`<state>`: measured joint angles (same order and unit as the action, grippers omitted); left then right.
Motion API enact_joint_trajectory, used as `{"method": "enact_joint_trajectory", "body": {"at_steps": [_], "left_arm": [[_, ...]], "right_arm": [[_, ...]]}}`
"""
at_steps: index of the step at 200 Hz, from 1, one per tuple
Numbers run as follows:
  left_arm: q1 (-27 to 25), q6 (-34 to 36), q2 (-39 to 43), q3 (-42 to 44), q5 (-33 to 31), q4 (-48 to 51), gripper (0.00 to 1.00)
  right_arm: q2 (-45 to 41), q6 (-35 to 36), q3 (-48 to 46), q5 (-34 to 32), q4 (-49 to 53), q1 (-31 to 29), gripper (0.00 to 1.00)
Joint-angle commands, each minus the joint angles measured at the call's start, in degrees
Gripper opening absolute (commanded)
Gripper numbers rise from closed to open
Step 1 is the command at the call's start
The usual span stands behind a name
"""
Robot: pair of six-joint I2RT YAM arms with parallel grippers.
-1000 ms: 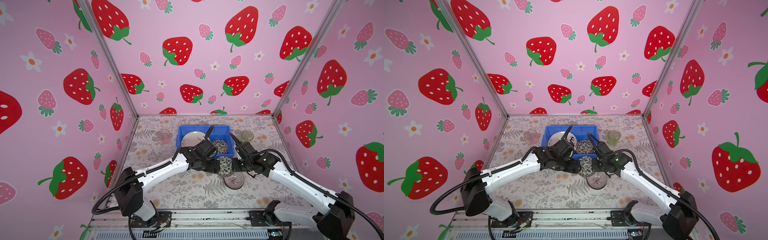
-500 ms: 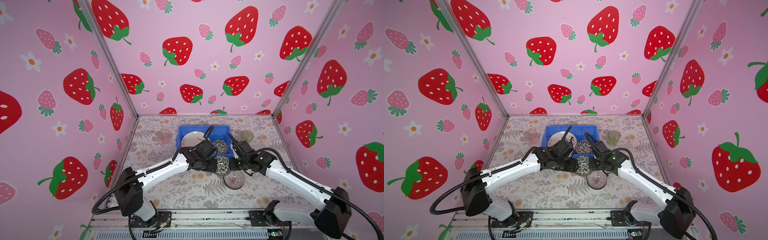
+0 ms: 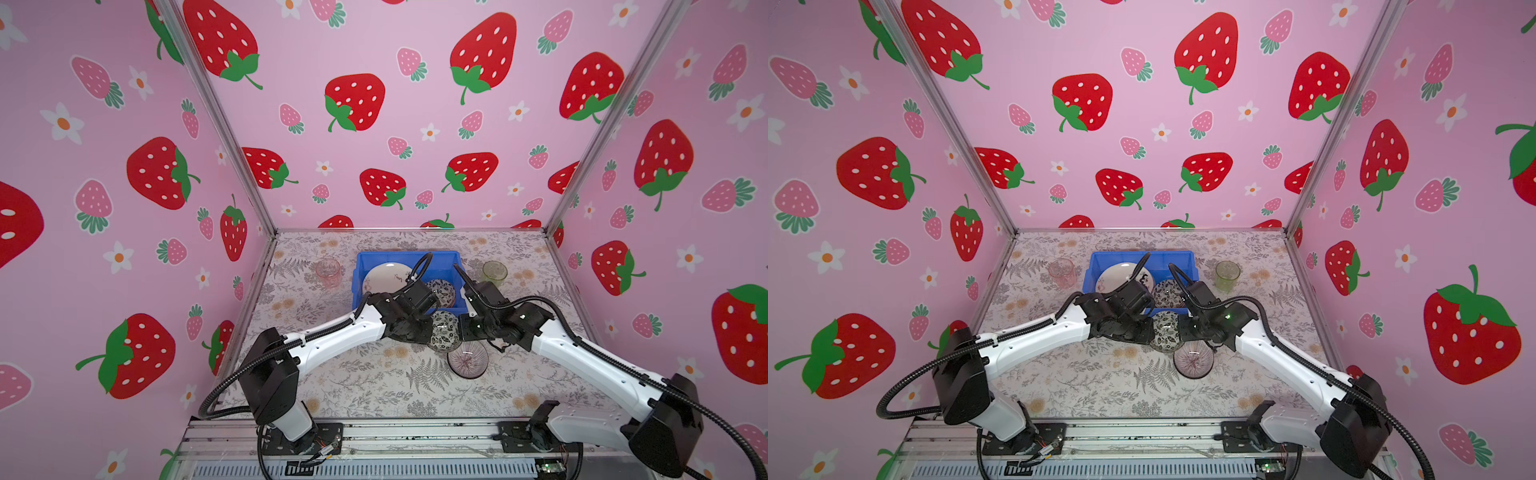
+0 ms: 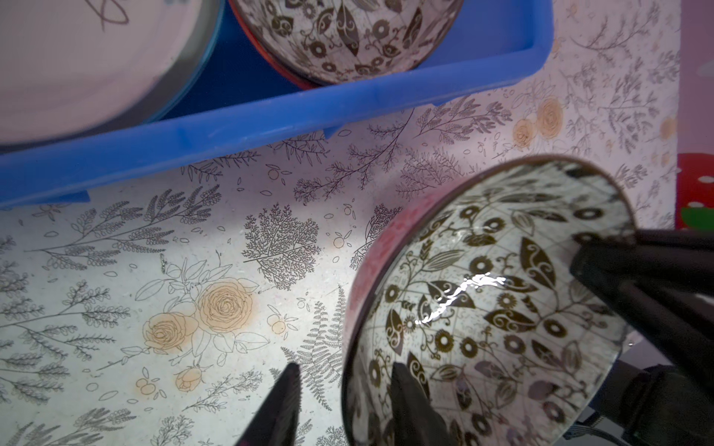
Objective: Place the mixed dishes into the plastic bin
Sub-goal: 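Lift the green leaf bowl off the stack with both grippers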
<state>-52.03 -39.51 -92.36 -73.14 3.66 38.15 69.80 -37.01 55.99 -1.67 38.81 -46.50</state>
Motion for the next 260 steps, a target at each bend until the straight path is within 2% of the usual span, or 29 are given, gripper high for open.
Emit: {"method": "enact_joint_trajectory", "body": {"at_steps": [1,40,86,89,96,160,200,260], "left_arm": [[-0.3,-0.4,0.0,-2.6,-1.0,1.5,0.34],[-0.3,-0.4,-0.5,-2.6,-0.9,1.5,0.18],[-0.4,-0.8,-0.1,-1.5,0.7,-0.4,0.07],[-0.3,-0.8,0.0,-1.3,0.8,-0.7,0.03],[-0.3,-1.1,0.2,-0.9,1.2,-1.3,0.00],[-0.3,-2.9,2.2,0.5,0.1,-4.7,0.00],[-0.3,-5.0,3.6,1.9,-1.6,-6.8,0.00],[-0.2,-4.3,3.5,2.5,-1.9,-7.1,0.00]], "right_arm": [[-1.0,0.6,1.1,-0.5,-0.9,-0.4,0.00],[-0.8,0.8,1.9,-0.3,-0.9,-0.4,0.00],[-0.5,1.2,2.1,0.6,-1.7,-0.4,0.02],[-0.4,1.3,2.2,0.7,-1.8,-0.4,0.02],[-0.3,1.3,2.2,0.7,-2.0,-0.4,0.03],[2.7,3.1,3.8,2.9,-2.7,-0.4,0.05],[2.9,1.9,3.5,3.4,-3.0,-0.4,0.05],[2.7,0.8,3.8,5.0,-6.1,-0.4,0.08]]}}
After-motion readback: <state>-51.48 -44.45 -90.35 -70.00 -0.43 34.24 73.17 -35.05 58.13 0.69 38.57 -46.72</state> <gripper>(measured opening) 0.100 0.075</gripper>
